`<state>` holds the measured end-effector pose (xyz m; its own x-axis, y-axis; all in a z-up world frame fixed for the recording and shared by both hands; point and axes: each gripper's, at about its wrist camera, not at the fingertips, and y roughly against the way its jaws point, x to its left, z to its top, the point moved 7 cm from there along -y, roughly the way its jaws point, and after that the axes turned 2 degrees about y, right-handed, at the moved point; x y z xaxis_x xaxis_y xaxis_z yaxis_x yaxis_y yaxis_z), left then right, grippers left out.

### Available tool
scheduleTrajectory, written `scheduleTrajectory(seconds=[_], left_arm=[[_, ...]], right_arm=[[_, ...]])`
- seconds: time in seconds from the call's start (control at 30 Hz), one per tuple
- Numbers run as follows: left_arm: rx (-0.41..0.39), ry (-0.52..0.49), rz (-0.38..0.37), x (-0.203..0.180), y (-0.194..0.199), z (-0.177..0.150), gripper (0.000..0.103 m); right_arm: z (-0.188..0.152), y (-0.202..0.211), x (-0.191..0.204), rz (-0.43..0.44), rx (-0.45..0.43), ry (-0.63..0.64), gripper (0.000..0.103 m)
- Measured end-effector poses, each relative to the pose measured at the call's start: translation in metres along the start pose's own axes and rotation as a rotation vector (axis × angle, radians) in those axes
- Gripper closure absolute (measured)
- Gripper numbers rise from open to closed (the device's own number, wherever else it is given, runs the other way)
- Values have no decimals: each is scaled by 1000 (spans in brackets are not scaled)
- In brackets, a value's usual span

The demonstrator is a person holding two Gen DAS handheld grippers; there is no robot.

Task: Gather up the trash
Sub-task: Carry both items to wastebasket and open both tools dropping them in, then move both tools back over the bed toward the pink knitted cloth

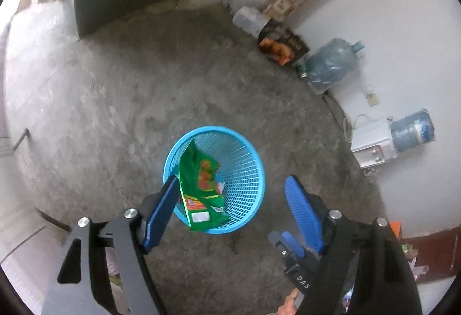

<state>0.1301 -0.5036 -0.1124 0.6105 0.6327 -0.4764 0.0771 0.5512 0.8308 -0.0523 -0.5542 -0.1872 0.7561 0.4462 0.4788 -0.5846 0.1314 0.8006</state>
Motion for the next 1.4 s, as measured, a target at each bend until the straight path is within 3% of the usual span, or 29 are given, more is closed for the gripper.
scheduleTrajectory(seconds=[0.47,0.6,0.83,1.0,1.17,1.4], left_arm=[[-176,-136,14,19,178,-68,20],[-265,-141,56,41,227,-93,16],[-426,-118,154,99,306,-152,10],[-489,-21,178,152,338,-187,10],[-561,51,236,196,363,-216,10],[-628,116,190,236,379,-242,10]], right_arm=[[-27,58,56,113,8,79,36],[-36,72,92,167,0,153,35],[-61,90,174,321,63,277,35],[-83,101,226,420,117,353,34],[-113,95,274,450,194,433,33],[-147,80,352,455,210,667,28]])
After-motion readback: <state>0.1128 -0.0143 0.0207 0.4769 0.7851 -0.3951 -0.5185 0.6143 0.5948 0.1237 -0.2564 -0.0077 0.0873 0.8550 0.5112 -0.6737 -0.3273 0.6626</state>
